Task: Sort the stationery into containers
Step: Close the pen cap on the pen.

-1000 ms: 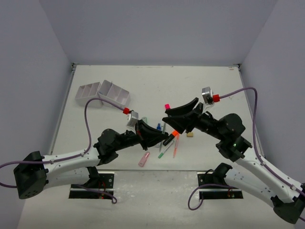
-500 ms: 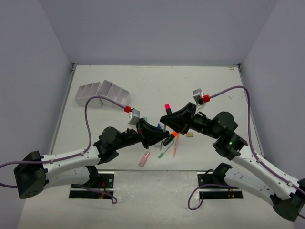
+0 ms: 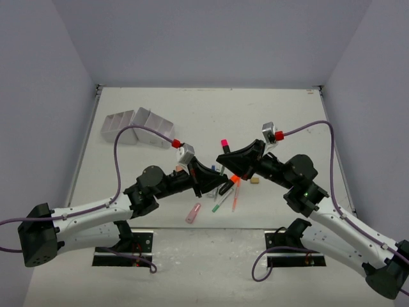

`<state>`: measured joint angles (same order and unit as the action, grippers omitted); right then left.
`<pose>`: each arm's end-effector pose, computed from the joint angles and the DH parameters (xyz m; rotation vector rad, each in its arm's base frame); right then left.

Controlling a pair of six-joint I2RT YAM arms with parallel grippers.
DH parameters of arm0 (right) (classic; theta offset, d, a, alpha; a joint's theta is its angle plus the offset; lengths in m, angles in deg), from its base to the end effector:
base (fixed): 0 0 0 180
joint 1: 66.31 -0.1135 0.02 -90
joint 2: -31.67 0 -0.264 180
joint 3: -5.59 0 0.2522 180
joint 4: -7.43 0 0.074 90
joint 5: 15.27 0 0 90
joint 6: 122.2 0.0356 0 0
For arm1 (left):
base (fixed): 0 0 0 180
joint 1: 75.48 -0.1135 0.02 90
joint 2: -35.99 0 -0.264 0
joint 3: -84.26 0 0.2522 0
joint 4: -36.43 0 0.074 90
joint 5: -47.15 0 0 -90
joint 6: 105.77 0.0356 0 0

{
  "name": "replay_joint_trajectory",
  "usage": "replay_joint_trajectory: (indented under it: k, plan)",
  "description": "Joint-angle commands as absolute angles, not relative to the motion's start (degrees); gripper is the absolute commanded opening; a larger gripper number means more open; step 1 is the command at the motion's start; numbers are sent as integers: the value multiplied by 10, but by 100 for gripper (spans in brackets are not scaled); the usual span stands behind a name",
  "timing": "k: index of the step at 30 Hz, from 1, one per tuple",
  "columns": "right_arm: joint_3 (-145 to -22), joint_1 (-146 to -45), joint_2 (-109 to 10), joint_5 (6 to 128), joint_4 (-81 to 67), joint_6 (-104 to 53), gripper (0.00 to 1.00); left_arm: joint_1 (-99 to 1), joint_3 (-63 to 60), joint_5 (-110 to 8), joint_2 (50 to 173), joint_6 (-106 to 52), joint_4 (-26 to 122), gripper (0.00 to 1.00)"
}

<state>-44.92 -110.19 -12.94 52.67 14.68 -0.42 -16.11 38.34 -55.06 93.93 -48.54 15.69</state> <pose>0.1256 0.1393 0.3492 -0.5083 1.4078 1.3475 0.1128 -0.2053 0.3012 0.5567 1.4966 -1.4471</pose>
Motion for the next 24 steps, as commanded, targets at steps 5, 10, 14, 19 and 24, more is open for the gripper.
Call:
replay_joint_trajectory:
  k: [5,10,14,19,24]
  plan:
    - [-334,-1113,-178,486,164,2,0,-190,201,-532,925,-430,183,0]
    - [-323,-1118,-177,487,165,1,0,-201,179,-532,930,-416,203,0]
    - [-374,-1118,-158,497,105,-1,0,-202,205,-553,948,-395,214,0]
    - [-495,-1120,-178,483,39,4,0,-202,251,-557,995,-403,189,0]
    - [-512,-1125,-213,483,54,21,2,-202,240,-548,1007,-396,203,0]
